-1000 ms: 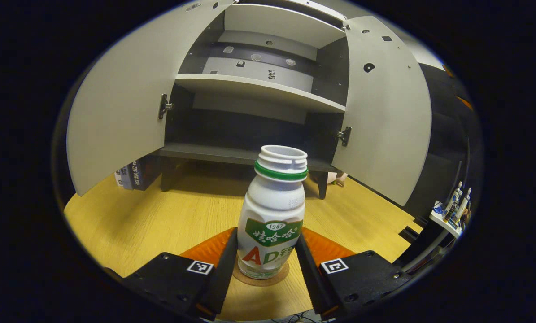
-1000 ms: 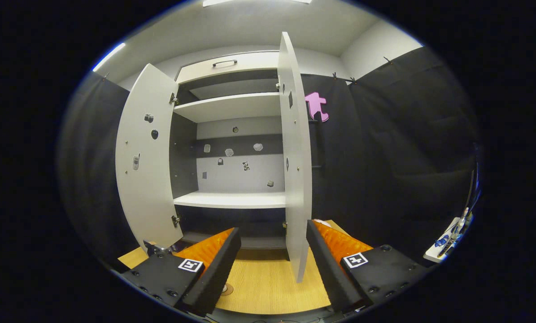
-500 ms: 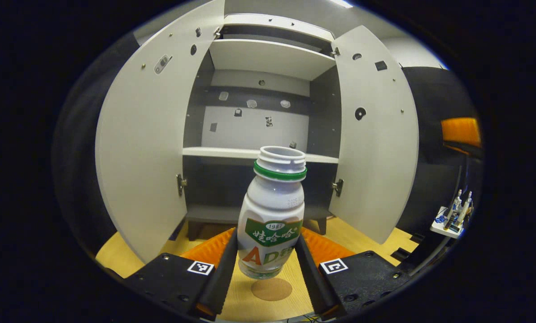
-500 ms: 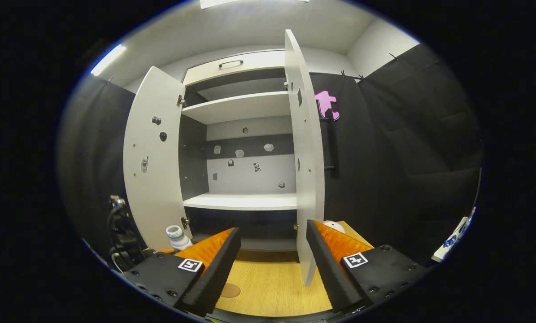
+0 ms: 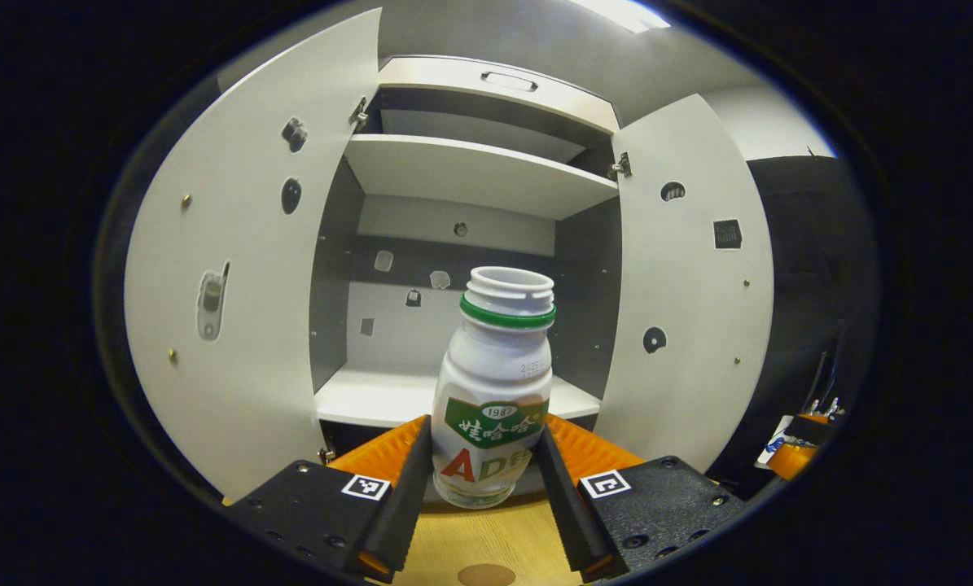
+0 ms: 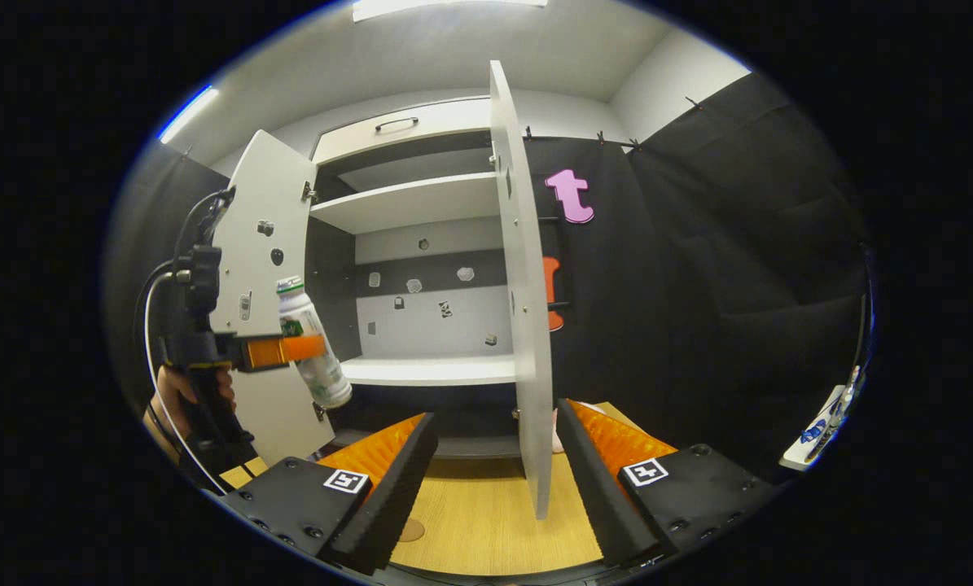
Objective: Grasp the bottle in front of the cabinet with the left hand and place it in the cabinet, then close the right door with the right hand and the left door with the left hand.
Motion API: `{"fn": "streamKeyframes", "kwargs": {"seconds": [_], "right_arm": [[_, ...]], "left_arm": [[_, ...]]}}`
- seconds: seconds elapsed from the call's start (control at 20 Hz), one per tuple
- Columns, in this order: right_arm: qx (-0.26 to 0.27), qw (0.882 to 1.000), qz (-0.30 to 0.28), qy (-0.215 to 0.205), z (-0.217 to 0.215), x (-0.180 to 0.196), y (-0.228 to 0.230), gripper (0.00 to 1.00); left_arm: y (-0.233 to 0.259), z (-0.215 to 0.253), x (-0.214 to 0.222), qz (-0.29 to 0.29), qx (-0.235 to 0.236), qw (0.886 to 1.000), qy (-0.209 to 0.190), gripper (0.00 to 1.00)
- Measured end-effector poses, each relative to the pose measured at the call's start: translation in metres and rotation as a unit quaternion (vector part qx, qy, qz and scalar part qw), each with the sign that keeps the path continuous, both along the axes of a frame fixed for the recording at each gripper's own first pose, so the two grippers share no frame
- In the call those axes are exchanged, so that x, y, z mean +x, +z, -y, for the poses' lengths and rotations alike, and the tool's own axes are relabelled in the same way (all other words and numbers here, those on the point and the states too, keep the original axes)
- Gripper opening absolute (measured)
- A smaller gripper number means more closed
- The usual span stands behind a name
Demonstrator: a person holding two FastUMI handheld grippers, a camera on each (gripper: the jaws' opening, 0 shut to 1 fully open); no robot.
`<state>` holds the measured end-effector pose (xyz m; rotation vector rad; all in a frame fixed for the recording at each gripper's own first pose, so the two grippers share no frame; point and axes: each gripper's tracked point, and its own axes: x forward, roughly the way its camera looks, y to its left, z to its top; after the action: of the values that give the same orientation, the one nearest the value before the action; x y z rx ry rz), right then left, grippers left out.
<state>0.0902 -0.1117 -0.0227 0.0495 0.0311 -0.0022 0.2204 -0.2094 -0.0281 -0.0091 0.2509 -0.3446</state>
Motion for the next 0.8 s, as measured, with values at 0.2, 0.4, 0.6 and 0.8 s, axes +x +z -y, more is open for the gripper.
{"fn": "streamKeyframes", "kwargs": {"seconds": [0.2, 0.4, 0.6, 0.8], "right_arm": [[0.002, 1.000, 0.002, -0.031, 0.019, -0.008, 0.000, 0.97], [0.004, 0.998, 0.000, -0.066, 0.042, -0.017, -0.003, 0.97], [0.008, 0.995, -0.003, -0.101, 0.067, -0.026, -0.006, 0.97], [0.016, 0.990, 0.001, -0.143, 0.097, -0.037, -0.008, 0.97]], "left_arm": [[0.019, 0.026, 0.067, -0.012, -0.014, 1.000, -0.019, 0.70], [0.009, 0.040, 0.136, -0.048, -0.015, 0.999, -0.018, 0.71], [-0.015, 0.051, 0.192, -0.073, 0.012, 0.997, -0.011, 0.71], [-0.045, 0.075, 0.233, -0.090, 0.031, 0.995, -0.026, 0.71]]}}
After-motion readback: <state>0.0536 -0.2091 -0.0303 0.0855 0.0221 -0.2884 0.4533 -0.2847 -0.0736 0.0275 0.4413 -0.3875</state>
